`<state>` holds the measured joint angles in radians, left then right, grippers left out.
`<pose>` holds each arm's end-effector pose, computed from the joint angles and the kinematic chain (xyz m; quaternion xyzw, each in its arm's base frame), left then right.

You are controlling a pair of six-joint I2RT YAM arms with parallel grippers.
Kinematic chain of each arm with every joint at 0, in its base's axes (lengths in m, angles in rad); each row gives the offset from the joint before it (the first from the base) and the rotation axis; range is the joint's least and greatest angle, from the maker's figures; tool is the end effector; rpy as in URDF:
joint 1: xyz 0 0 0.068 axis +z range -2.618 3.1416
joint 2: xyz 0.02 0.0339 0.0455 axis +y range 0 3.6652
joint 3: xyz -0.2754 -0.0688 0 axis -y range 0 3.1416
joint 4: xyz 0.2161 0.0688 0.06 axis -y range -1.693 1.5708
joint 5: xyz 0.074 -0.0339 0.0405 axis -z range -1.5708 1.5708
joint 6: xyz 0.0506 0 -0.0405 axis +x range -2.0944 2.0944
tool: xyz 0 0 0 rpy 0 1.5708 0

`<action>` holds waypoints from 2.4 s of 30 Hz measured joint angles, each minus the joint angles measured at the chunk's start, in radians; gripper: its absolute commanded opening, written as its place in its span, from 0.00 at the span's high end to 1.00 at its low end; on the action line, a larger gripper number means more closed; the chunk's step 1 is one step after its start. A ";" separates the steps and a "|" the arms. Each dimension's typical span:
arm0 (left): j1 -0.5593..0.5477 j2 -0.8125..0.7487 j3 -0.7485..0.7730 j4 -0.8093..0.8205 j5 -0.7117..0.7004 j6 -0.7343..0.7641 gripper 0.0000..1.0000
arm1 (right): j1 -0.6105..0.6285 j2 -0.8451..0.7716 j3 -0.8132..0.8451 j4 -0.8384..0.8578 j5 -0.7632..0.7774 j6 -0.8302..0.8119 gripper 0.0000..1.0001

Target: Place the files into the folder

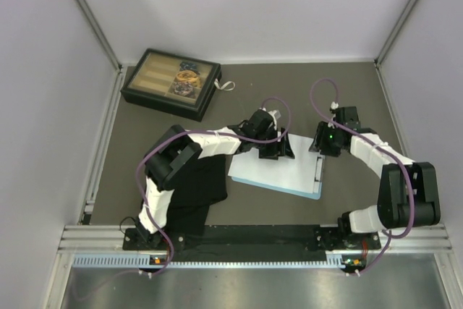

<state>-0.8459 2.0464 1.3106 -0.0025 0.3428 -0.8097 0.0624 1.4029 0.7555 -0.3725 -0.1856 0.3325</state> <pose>0.2767 -0.3381 0.1759 0.0853 0.8998 -0.3989 0.1546 0.2462 0.0247 0.1971 0.1040 0.9528 0.1406 0.2481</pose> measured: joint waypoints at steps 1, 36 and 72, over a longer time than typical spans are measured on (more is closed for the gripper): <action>0.000 -0.002 0.000 0.000 0.000 0.000 0.25 | 0.000 0.005 0.000 0.001 0.001 0.000 0.53; 0.000 -0.052 -0.003 -0.002 0.000 0.000 0.24 | 0.000 0.060 0.013 0.047 -0.018 -0.016 0.49; 0.000 -0.082 -0.010 -0.005 0.001 0.000 0.23 | 0.000 0.086 0.012 0.072 -0.108 -0.016 0.46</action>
<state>-0.8463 1.9640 1.3010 -0.0074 0.3435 -0.8093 0.0624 1.4887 0.7677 -0.3008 -0.2935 0.3161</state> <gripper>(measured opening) 0.769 0.513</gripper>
